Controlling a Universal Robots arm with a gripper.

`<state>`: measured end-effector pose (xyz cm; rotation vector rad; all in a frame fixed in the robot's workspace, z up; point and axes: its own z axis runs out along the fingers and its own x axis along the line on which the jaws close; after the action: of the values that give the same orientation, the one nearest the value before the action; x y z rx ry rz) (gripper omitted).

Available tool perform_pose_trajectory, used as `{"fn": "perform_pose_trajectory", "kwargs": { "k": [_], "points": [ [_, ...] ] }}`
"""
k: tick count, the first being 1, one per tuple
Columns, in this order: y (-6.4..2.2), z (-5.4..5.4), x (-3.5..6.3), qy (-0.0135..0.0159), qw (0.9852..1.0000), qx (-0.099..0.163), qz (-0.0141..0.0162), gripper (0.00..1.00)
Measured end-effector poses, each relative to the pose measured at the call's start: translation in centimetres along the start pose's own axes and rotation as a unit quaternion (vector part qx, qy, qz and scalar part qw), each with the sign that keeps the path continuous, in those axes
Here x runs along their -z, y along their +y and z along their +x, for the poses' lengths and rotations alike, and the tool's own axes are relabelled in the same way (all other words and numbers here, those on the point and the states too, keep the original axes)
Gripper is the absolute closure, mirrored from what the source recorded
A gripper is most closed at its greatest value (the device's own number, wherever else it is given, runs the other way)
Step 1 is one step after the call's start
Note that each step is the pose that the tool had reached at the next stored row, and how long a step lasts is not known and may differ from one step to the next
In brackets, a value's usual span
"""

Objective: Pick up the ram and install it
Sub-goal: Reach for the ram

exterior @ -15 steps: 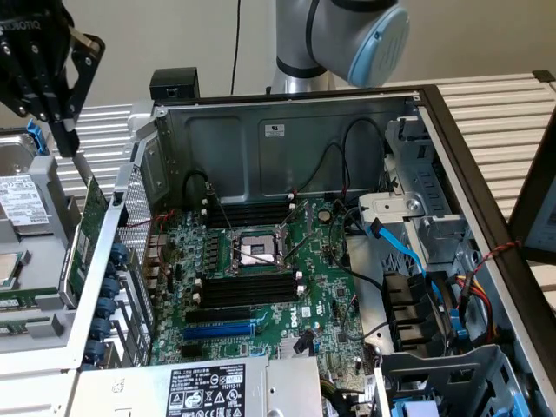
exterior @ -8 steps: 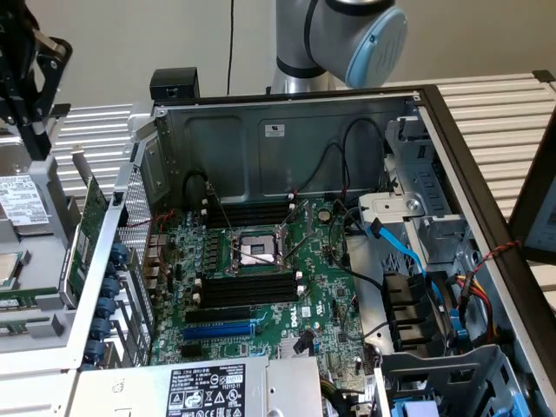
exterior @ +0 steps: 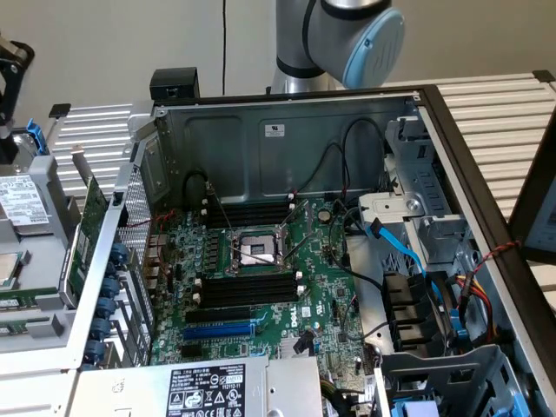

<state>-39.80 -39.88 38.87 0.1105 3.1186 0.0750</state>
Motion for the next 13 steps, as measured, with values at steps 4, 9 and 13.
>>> {"fn": "perform_pose_trajectory", "kwargs": {
  "k": [4, 9, 13],
  "points": [
    [-0.13, 1.8, -0.02, 0.0000, 1.0000, 0.000, 0.0000, 0.90],
    [-0.22, 3.7, -0.09, 0.0000, 1.0000, 0.000, 0.0001, 0.90],
    [0.36, 4.1, -0.15, -0.0001, 1.0000, 0.000, 0.0010, 0.90]
  ]
}}
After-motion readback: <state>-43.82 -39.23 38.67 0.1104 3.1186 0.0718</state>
